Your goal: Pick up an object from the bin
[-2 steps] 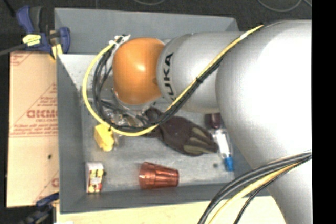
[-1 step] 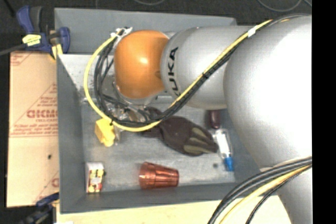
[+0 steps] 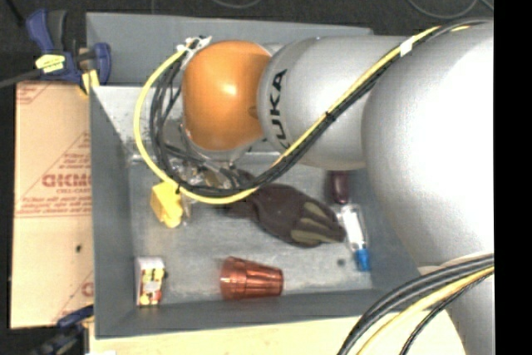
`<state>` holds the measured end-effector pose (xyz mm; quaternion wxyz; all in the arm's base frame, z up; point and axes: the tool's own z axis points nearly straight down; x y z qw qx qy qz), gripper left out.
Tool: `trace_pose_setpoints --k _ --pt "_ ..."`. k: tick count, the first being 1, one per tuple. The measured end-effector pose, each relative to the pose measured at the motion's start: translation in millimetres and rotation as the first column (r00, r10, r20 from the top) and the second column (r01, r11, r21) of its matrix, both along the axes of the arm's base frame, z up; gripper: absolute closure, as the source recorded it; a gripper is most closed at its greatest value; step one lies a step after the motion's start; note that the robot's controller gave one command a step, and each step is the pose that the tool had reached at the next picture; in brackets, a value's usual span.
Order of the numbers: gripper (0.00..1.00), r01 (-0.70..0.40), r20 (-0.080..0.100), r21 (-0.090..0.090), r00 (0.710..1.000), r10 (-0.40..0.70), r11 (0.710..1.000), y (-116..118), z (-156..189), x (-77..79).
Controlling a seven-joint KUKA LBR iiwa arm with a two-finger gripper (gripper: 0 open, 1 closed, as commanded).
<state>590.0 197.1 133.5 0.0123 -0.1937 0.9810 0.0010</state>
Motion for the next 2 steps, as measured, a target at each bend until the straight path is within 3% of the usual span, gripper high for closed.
trace_pose_setpoints --k 2 --pt "1.00 0.003 -0.002 0.000 1.000 -0.003 1.000 -0.5 9.6 -0.5"
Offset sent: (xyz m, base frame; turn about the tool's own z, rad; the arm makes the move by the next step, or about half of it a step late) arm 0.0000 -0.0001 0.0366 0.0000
